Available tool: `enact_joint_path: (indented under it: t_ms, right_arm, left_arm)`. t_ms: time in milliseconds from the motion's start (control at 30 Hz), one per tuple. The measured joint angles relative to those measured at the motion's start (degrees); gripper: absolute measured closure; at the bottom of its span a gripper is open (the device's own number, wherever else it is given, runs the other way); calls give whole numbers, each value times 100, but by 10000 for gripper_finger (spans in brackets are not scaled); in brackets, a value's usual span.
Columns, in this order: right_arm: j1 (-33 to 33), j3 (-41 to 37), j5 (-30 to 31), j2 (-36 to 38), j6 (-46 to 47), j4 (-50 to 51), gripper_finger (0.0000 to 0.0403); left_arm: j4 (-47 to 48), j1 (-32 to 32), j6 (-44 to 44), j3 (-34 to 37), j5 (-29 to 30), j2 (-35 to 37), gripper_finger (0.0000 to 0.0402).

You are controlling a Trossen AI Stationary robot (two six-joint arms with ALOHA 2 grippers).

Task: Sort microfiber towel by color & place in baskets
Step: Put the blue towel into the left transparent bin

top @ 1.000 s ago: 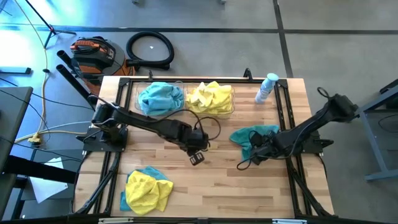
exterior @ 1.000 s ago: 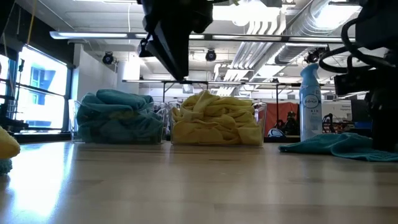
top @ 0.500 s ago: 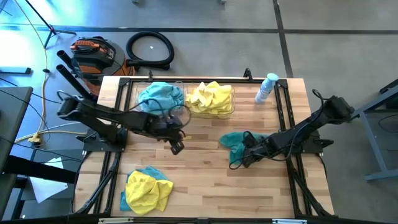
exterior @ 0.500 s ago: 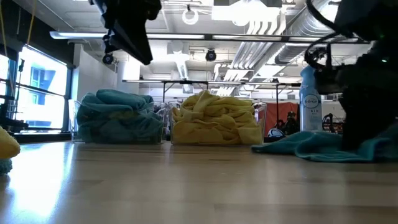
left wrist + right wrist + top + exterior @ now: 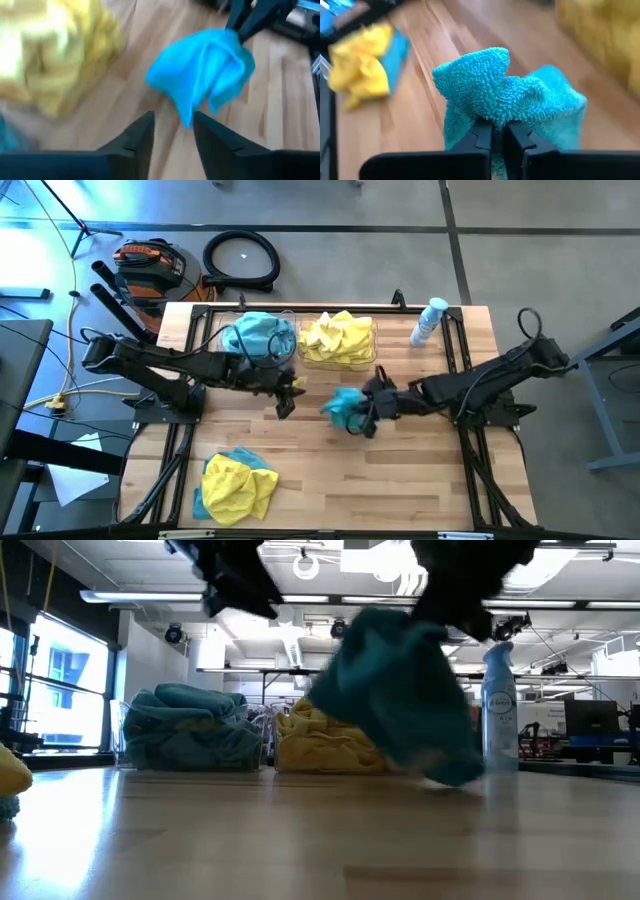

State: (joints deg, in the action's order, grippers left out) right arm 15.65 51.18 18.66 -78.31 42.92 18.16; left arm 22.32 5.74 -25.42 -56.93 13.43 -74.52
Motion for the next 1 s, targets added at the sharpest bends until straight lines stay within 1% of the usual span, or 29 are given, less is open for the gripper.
enact_joint_path:
  t_ms: [67, 167, 300, 467, 633, 700, 767, 833, 900, 933, 967, 1000]
  right_arm:
    - [-141, 361, 27, 1, -402, 4, 397]
    - [-354, 852, 36, 3, -887, 15, 393]
    - [-631, 1431, 40, 5, -1512, 22, 394]
    - [-824, 2013, 37, -9, -2276, 26, 398]
    - [-891, 2394, 41, -141, -2625, 4, 397]
    - [-902, 2467, 43, -227, -2647, -14, 397]
    - [-931, 2493, 45, -314, -2638, -20, 396]
    - [-940, 2493, 123, -400, -2478, -16, 395]
    - [-968, 2493, 237, -440, -2250, 37, 387]
    - [-970, 2493, 245, -440, -2201, 83, 379]
    - [-980, 2493, 286, -438, -2168, 87, 370]
    - [-988, 2493, 356, -432, -2113, 96, 357]
  left_arm:
    - [-481, -73, 515, 0, 0, 0, 251]
    - [-1183, -174, 1061, -12, -128, 0, 215]
    - [-1378, -259, 1646, -268, -291, -46, 180]
    - [-1354, -364, 2281, -441, -114, -59, 166]
    - [-1337, -559, 2262, -543, -15, -63, 168]
    - [-1343, -632, 2261, -549, 18, -57, 186]
    - [-1276, -675, 2253, -549, 77, -49, 224]
    - [-1191, -712, 2261, -549, 84, -10, 281]
    - [-990, -770, 2271, -548, 83, 82, 351]
    - [-871, -811, 2299, -549, 82, 145, 375]
    - [-790, -853, 2301, -549, 83, 233, 387]
    - [-657, -906, 2299, -549, 118, 340, 387]
